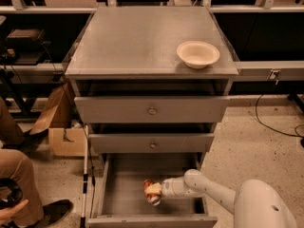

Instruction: Place coke can into bottom drawer

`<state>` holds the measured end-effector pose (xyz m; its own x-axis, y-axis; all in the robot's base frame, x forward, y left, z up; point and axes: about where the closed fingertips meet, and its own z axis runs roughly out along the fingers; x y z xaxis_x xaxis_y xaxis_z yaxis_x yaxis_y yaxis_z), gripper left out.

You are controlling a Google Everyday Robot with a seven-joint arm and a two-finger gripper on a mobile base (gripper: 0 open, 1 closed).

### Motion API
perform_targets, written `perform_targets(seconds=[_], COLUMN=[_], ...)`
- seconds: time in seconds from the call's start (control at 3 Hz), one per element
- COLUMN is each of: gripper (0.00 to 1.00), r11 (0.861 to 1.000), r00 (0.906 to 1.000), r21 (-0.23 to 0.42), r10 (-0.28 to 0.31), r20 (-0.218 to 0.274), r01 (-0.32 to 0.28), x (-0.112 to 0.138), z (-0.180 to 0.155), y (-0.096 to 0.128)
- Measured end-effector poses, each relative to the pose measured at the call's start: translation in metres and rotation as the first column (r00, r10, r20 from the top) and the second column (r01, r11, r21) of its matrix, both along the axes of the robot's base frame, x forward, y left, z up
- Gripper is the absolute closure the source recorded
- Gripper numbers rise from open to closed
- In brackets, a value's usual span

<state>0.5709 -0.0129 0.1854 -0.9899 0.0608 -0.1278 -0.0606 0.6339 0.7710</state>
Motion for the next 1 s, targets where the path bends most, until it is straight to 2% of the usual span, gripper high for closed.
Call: perform_targets(seconds=[0.67, 1.0], gripper=[0.00, 0.00], r11=[1.000, 1.000], r00=[0.9996, 0.9996], r21=[-0.013, -0.013], r10=[-0.022, -0.022], r20=[0.019, 0.019], r01=[0.022, 0.022], x=[0.0002, 0.0002], z=[0.0018, 0.0018], y=[-0.0003, -0.0003])
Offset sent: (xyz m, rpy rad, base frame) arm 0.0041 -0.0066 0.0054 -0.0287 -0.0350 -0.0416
